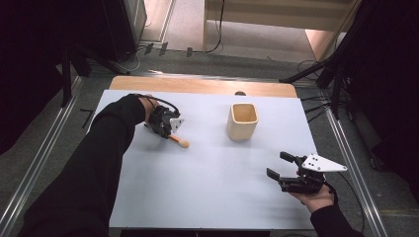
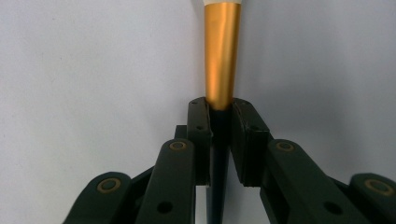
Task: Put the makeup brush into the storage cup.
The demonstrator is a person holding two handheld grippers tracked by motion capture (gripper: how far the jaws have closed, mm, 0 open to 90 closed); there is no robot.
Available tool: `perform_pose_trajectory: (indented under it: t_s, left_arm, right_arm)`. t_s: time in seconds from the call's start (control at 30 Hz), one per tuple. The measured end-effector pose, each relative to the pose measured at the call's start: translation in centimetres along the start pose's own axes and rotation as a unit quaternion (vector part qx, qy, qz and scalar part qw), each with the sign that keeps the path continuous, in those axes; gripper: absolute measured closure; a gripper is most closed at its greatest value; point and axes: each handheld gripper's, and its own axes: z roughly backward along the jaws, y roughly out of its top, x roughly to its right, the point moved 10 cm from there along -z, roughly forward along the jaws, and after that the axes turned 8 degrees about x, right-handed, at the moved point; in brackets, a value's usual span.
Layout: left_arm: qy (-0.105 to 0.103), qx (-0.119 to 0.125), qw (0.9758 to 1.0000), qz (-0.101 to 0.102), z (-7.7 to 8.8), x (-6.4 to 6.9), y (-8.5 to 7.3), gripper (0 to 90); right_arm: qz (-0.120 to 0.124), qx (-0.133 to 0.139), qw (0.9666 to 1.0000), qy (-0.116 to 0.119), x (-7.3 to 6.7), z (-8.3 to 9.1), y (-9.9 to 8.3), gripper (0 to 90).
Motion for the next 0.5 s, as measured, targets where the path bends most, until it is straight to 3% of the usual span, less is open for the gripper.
perform_pose_trajectory:
  t_s: [0.5]
  left_arm:
    - [0.002, 0.01, 0.998, 0.062, 1.9, 0.1, 0.0, 79.5]
  right_arm:
    - [0.0, 0.001, 1.0, 0.001, 0.0, 0.0, 0.0, 18.8]
